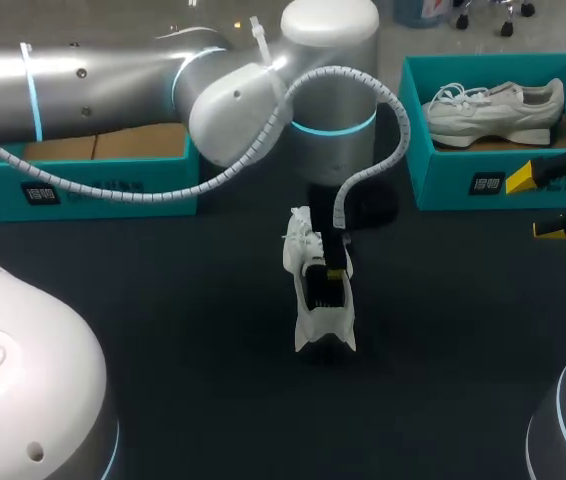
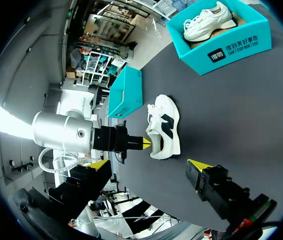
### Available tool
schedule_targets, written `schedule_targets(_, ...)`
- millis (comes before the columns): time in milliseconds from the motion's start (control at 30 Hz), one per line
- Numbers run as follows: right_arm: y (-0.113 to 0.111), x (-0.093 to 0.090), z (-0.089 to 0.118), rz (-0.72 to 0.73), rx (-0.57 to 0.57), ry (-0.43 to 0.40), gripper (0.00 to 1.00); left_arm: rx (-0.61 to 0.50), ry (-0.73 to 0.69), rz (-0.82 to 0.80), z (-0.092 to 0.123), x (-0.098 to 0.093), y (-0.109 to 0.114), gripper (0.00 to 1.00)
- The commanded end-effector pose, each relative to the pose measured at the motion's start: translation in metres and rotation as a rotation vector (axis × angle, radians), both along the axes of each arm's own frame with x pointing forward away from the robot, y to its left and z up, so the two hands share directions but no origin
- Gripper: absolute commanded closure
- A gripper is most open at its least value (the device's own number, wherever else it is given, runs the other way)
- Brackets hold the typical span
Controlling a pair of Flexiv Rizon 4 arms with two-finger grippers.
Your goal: Take the shoe out of the shoebox, open the shoe tongue, remove and reinsert the insole, then place the shoe into the shoebox
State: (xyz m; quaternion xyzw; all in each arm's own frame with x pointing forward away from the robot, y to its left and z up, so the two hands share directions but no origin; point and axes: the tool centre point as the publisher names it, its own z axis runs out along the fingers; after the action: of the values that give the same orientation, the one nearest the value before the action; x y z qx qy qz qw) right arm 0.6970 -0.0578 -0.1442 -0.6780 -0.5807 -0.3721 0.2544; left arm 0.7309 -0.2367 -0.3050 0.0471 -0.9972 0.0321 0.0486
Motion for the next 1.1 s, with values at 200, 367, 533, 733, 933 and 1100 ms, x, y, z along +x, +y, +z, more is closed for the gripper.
schedule_targets(200, 0.000, 0.000, -0.001, -0.001, -0.002, 0.001, 0.00, 0.033, 0.008, 0.023, -0.011, -0.029, 0.002, 0.14)
schedule_targets(367, 0.000, 0.000, -0.001, -0.001, -0.002, 0.001, 0.00, 0.049, 0.009, -0.053, -0.014, -0.038, 0.004, 0.12)
schedule_targets(533, 0.000, 0.000, -0.001, -0.001, -0.002, 0.001, 0.00, 0.054, 0.001, -0.097, -0.020, -0.044, 0.005, 0.08)
schedule_targets(733, 0.000, 0.000, -0.001, -0.001, -0.002, 0.001, 0.00, 0.048, 0.001, -0.151, -0.036, -0.052, 0.005, 0.05)
schedule_targets(933, 0.000, 0.000, -0.001, -0.001, -0.002, 0.001, 0.00, 0.048, -0.022, -0.214, -0.046, -0.055, 0.011, 0.07)
schedule_targets(1100, 0.000, 0.000, -0.001, -0.001, -0.002, 0.001, 0.00, 0.056, -0.048, -0.238, -0.057, -0.056, 0.015, 0.08)
